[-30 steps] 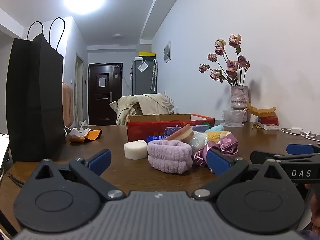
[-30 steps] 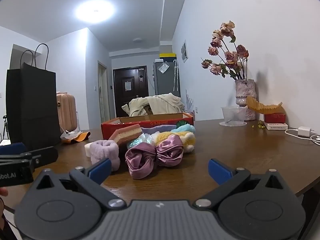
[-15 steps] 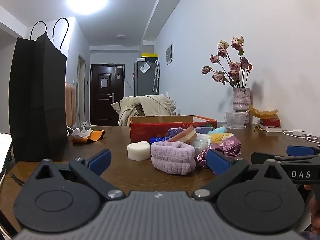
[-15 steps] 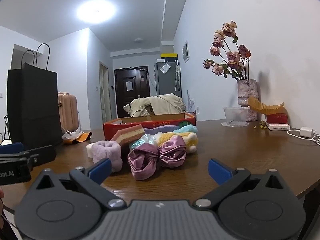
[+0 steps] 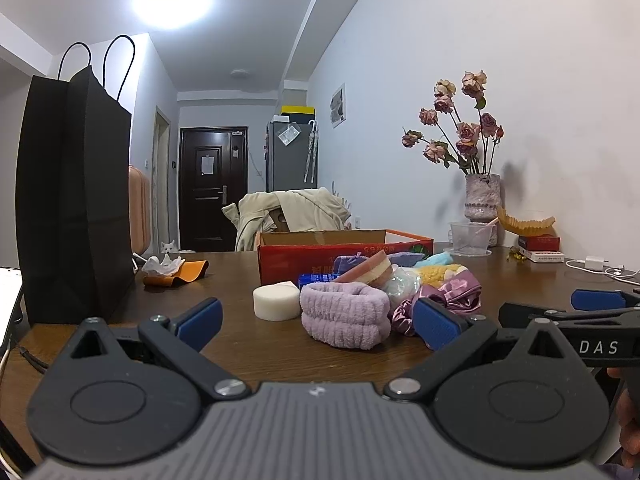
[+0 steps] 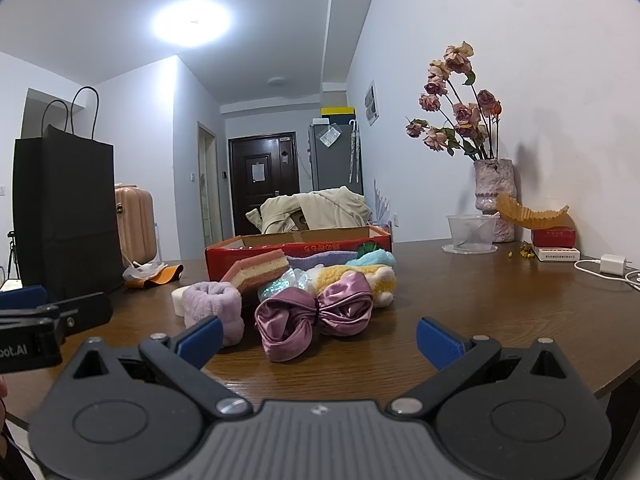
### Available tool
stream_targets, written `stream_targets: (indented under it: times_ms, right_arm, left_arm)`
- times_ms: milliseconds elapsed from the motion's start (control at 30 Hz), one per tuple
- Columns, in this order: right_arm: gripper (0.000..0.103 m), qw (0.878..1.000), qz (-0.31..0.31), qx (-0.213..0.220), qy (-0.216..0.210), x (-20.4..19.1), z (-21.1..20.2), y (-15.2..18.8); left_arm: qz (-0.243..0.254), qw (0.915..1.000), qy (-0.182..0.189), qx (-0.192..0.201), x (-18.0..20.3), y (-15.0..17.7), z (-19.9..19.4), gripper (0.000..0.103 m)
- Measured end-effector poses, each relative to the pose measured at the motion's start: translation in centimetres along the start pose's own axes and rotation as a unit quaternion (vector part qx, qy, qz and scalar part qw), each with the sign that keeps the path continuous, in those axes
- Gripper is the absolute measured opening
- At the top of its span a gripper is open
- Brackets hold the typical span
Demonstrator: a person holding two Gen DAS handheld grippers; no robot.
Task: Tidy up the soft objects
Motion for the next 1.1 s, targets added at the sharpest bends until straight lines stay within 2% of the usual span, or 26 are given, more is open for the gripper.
stream_targets:
  times_ms: [1100]
  right_arm:
    - [0.103,1.0,-0.009,0.018,-0.002,-0.22,-0.1,-0.61]
  left_arm:
    - [-0.004,1.0,-0.001,0.005,-0.29,-0.18,0.2,0.103]
Point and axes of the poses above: each gripper's, at about its wrist camera, not at the fingertips, and z roughly the way its jaws point, x to its right, y to its underside, the point moved 1 cm from there along z, roughly the way its jaws point, and after that the axes turned 3 degrees about z, right-handed, at the moved point
